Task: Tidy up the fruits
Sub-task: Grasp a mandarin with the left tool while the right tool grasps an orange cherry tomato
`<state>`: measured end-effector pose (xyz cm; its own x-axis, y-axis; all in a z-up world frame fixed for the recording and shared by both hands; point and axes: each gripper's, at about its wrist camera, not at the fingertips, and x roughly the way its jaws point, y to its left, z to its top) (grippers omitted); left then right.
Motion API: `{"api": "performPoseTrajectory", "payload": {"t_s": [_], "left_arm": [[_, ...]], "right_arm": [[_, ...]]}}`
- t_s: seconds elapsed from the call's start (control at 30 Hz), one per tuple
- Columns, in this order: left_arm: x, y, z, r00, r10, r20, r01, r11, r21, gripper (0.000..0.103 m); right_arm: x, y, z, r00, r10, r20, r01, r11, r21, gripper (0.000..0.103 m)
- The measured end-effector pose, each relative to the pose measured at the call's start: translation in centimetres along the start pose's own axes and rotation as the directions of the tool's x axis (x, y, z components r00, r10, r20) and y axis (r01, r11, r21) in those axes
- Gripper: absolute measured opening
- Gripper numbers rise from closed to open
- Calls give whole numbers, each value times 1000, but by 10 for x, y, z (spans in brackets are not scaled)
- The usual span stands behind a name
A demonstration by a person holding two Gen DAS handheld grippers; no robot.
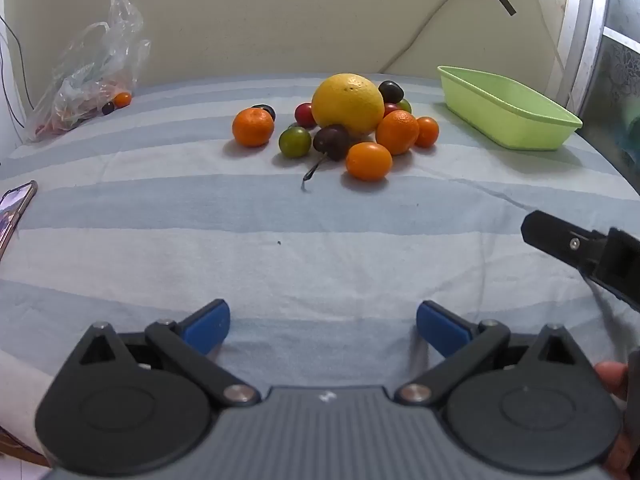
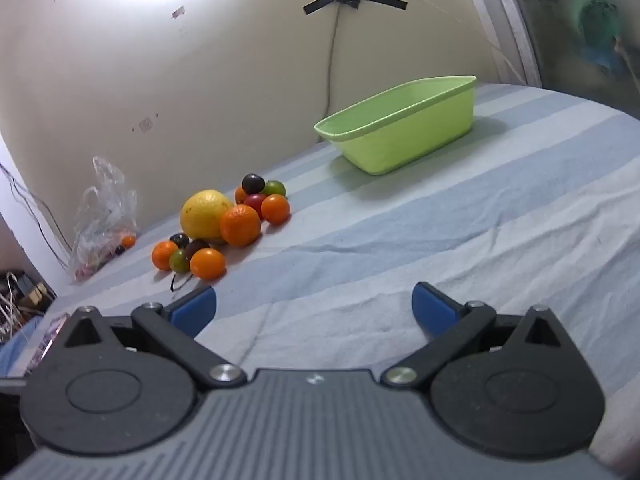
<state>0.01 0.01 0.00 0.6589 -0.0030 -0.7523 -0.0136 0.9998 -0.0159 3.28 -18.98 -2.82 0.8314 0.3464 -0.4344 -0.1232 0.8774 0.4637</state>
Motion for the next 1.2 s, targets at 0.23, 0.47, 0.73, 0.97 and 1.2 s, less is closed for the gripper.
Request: {"api": "performPoseTrajectory", "payload": {"t_s": [0.23, 0.47, 0.73, 0.97, 1.2], "left_arm": [[-3, 4, -7, 999, -20, 40, 19, 1000, 17, 103], [-4, 7, -7, 996, -59, 65, 52, 993, 108, 103], [-9, 73, 23, 957, -119, 266, 119, 993, 15, 103], [12, 103, 74, 955, -101, 280, 90, 995, 53, 98], [38, 116, 94, 952, -201, 232, 192, 979, 61, 70]], "right_arm": [[-1, 0, 0, 1000, 8, 9, -8, 1000, 7, 103], [-1, 11, 1, 1000, 16, 9, -15, 994, -108, 103], [12, 36, 17, 998, 62, 18, -53, 938, -341, 68], [39, 61, 24, 995, 92, -49, -104, 907, -409, 38], [64, 87, 23, 988, 105, -113, -148, 861, -486, 39]]}}
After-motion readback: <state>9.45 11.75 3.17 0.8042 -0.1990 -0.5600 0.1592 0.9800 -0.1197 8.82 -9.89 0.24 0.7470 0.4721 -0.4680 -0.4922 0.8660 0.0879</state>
